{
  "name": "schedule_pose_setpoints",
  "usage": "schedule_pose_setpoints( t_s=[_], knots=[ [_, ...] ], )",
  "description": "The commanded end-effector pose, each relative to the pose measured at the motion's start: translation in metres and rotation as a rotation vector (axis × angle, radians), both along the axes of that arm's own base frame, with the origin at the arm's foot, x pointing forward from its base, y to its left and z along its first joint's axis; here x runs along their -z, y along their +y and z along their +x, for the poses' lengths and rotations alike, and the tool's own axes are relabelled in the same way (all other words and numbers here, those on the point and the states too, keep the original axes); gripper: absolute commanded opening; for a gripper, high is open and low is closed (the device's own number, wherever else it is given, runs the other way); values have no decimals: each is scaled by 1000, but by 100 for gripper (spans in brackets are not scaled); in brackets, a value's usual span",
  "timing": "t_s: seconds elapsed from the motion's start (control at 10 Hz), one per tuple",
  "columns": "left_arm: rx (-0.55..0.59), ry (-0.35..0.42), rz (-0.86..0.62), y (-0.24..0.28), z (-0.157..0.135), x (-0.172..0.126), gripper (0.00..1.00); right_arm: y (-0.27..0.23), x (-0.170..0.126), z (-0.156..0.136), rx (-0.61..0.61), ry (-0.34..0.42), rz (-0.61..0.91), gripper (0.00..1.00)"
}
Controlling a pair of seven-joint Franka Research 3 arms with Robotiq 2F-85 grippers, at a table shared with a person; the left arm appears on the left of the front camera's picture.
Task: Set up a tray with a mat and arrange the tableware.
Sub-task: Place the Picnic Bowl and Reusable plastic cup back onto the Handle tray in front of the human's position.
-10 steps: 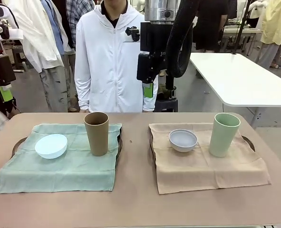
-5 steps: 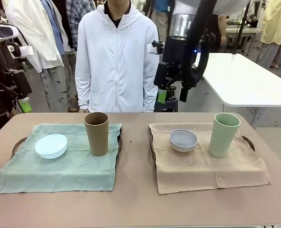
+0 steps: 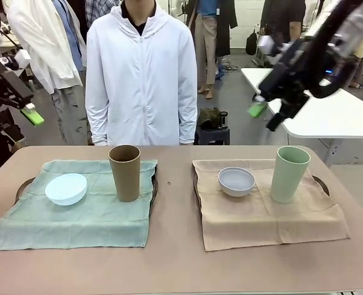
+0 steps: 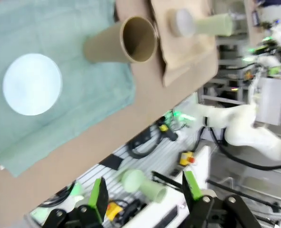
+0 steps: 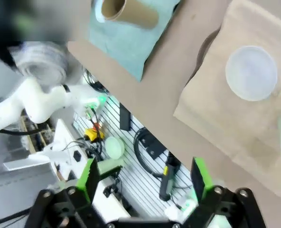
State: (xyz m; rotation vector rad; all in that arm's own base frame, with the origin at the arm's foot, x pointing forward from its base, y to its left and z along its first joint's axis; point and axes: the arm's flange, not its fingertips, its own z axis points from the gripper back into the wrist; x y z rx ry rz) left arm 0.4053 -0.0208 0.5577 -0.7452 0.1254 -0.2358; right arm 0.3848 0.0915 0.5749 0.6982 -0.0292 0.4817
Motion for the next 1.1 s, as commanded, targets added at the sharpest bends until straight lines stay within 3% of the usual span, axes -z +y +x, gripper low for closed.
schedule_pose_setpoints(
  t_s=[0.0,0.3,0.5,1.0],
  knots=[
    [-14,47,-124,10,13,5,83,-38,17,-19,100,13,94,100],
    [-63,49,-241,57,16,17,83,-114,25,-54,208,3,245,100],
    [-86,96,-293,93,15,28,83,-150,26,-68,241,-6,313,100],
    [-279,-61,-236,161,-18,29,83,-216,53,-102,347,79,412,100]
  ],
)
